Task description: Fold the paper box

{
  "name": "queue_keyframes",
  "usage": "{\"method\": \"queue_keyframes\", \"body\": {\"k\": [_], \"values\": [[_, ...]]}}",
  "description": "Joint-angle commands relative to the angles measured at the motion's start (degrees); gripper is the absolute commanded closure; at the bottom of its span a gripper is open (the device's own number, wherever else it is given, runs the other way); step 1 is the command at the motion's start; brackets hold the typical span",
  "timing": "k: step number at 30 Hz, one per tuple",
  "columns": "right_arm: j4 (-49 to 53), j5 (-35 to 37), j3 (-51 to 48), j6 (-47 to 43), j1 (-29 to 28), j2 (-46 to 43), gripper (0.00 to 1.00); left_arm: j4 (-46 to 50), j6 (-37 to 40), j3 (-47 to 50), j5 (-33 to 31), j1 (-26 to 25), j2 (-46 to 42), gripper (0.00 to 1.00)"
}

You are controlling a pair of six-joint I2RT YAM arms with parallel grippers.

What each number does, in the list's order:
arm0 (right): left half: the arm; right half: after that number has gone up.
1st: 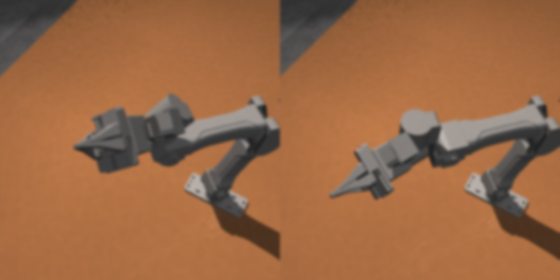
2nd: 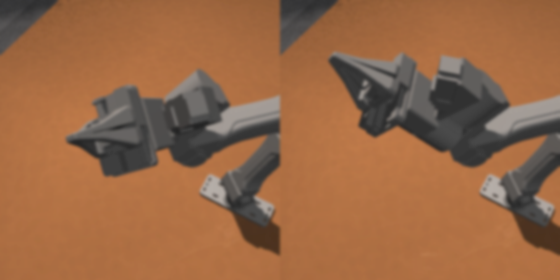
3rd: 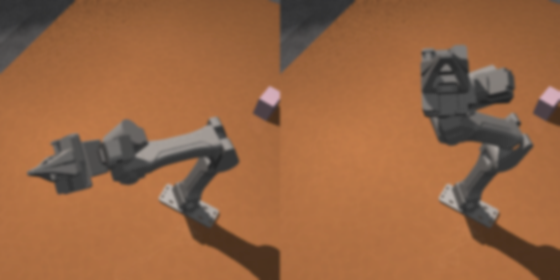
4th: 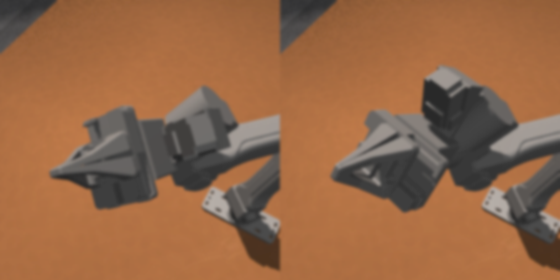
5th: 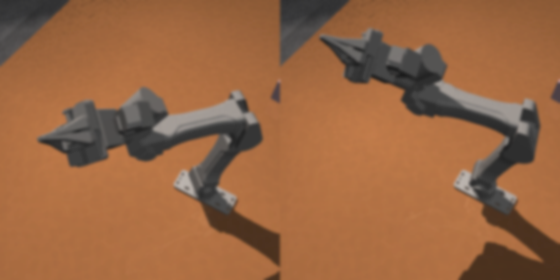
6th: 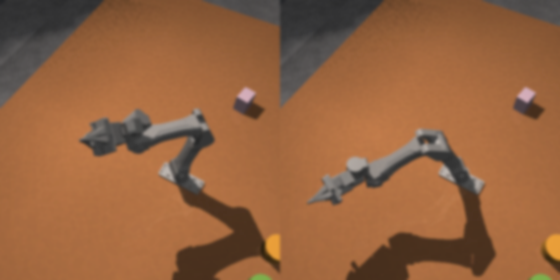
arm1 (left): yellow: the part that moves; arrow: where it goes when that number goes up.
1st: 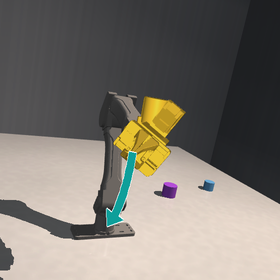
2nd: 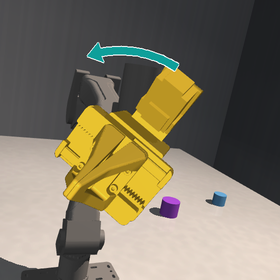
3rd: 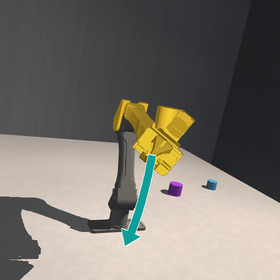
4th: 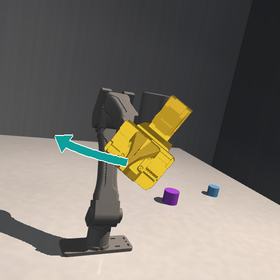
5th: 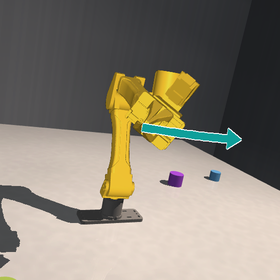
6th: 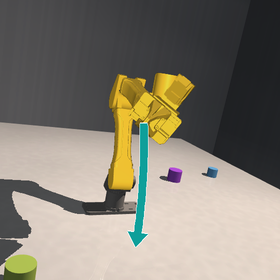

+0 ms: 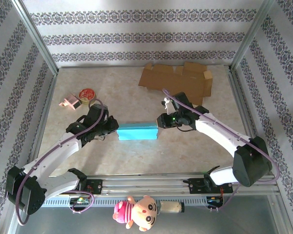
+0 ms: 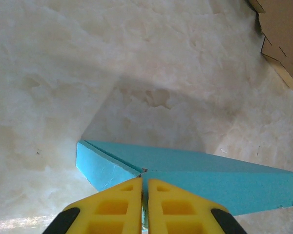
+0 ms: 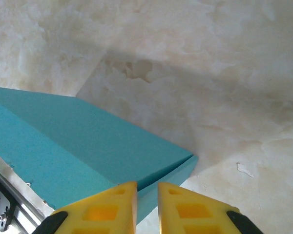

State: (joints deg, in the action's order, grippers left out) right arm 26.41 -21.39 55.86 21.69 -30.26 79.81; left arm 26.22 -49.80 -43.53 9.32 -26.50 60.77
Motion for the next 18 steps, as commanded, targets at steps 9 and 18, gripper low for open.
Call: {"method": "queue_keyframes", "body": {"k": [9,18], "values": [[1.2,-1.1,-1.5,2.9,2.8,-4.0,0.64,0.0,-0.5,5.8,3.0,0.6,-0.2,0.91],[-1.9,-7.9,-2.2,18.1,2.1,-5.5,0.52,-0.8,0.1,4.9,3.8,0.5,0.4,0.91]]}}
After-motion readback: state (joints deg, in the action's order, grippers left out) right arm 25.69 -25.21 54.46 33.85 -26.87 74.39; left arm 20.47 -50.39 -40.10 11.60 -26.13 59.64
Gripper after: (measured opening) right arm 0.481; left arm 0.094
